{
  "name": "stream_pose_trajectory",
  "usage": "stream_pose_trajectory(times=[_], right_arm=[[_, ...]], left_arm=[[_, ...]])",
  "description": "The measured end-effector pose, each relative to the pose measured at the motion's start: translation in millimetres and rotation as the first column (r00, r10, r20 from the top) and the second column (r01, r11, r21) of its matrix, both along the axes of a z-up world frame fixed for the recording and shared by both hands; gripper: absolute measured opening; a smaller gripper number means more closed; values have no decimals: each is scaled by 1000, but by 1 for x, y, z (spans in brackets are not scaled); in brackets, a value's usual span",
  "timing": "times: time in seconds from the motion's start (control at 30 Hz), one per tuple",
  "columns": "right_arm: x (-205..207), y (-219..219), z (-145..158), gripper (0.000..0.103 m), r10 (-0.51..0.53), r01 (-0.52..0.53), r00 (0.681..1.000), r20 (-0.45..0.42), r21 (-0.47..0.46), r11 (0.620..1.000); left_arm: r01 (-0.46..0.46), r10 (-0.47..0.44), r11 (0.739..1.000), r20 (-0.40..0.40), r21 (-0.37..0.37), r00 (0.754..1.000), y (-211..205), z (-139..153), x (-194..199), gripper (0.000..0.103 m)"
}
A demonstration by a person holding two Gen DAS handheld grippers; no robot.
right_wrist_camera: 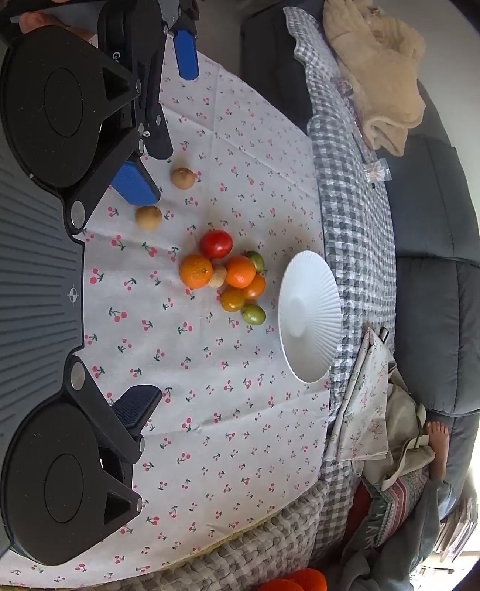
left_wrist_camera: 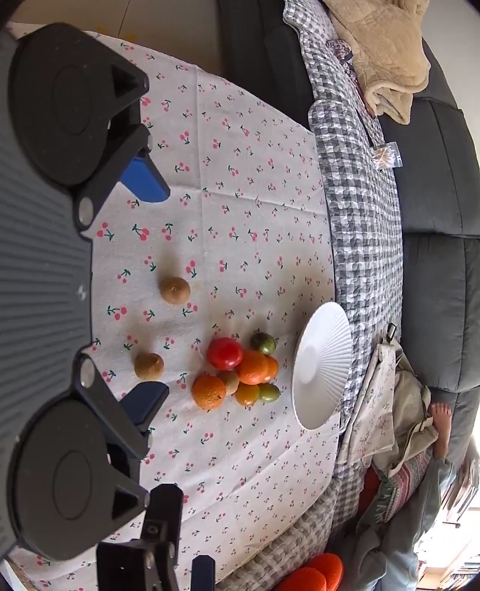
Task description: Organize fruits
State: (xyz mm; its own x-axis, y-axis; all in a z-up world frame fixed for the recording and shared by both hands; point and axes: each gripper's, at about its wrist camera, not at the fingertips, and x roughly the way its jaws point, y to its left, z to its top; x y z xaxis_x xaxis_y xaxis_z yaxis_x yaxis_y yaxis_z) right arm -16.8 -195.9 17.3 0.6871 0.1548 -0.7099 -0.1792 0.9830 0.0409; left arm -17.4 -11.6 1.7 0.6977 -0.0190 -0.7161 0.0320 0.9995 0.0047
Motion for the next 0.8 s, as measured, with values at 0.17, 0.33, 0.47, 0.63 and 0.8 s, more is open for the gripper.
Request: stream_pose_trajectory(times=[0.17,0.33,0.47,0.63,0.8], right_arm=[[0,-1,-1,103,3,-3,1000,-2,7,1000],[1,-1,-1,103,3,-3,1000,4,1,1000],[1,-2,-3,103,2,-2,1000,4,5,1000],[1,-2,-5,103,4,-4,1000,4,7,1000],[5,0,-10,103,5,-5,1000,-1,11,1000]], left_arm=[[6,-6,1000,3,-9,1000,0,0,-1,102],[20,-20,1000,-2,1,1000,-2,-3,-2,102],[31,-31,999,-9,9,999,-3,-6,-2,102],[40,-39,999,-21,9,999,-4,-11,0,102],[38,-38,999,-17,18,999,-4,-13,0,102]])
